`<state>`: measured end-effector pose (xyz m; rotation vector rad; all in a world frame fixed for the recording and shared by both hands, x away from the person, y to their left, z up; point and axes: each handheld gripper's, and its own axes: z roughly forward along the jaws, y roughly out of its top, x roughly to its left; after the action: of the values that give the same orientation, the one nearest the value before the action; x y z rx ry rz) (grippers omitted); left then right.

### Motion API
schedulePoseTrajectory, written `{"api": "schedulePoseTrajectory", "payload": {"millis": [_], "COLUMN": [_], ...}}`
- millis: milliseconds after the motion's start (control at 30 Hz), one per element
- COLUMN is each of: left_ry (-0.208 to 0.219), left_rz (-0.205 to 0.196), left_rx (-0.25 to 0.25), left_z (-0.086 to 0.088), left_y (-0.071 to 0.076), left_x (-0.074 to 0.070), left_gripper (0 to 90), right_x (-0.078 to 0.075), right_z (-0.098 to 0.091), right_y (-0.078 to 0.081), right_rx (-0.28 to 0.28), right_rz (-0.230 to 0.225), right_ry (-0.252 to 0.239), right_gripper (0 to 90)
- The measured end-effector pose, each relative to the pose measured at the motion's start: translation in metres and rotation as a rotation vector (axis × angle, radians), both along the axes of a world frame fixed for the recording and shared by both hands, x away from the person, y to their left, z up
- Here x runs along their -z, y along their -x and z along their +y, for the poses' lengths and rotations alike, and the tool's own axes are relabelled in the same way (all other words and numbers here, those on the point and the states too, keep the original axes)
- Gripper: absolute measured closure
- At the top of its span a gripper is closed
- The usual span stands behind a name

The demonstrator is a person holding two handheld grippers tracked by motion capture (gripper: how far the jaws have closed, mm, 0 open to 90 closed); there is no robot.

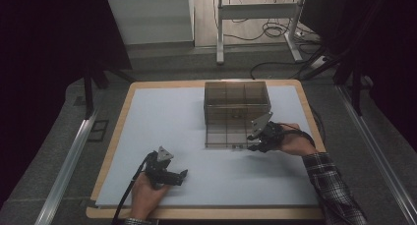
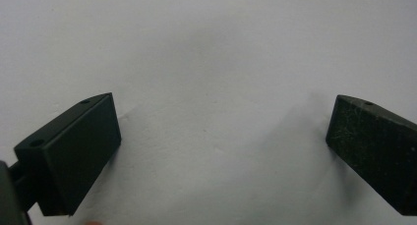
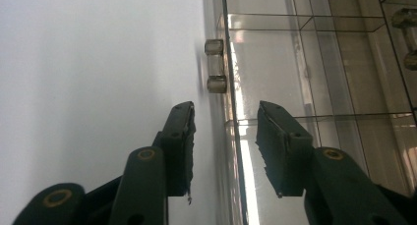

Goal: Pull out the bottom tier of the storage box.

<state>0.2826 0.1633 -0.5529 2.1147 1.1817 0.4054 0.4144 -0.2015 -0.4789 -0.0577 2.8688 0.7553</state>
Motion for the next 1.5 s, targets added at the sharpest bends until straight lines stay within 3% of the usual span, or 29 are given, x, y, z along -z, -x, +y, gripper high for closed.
{"api": "schedulePoseTrajectory", "payload": {"millis": [733, 900, 1500], "left_ry": [-0.002, -0.003, -0.002], "left_rz": [-0.001, -0.001, 0.000], "left_rx": [0.002, 0.003, -0.001], "left_z": [0.000, 0.000, 0.000], "left_y": [0.000, 0.000, 0.000], "left_x": [0.000, 0.000, 0.000], "left_gripper": [0.0, 0.0, 0.0], "right_x": [-0.008, -0.006, 0.005], "right_z": [-0.010, -0.016, -0.028], "right_y": [0.020, 0.024, 0.039], "right_rx": [0.089, 0.139, 0.240], "right_rz": [-0.003, 0.015, 0.004], "right_ry": [-0.094, -0.140, -0.203], "right_gripper": [42.6, 40.7, 22.3]}}
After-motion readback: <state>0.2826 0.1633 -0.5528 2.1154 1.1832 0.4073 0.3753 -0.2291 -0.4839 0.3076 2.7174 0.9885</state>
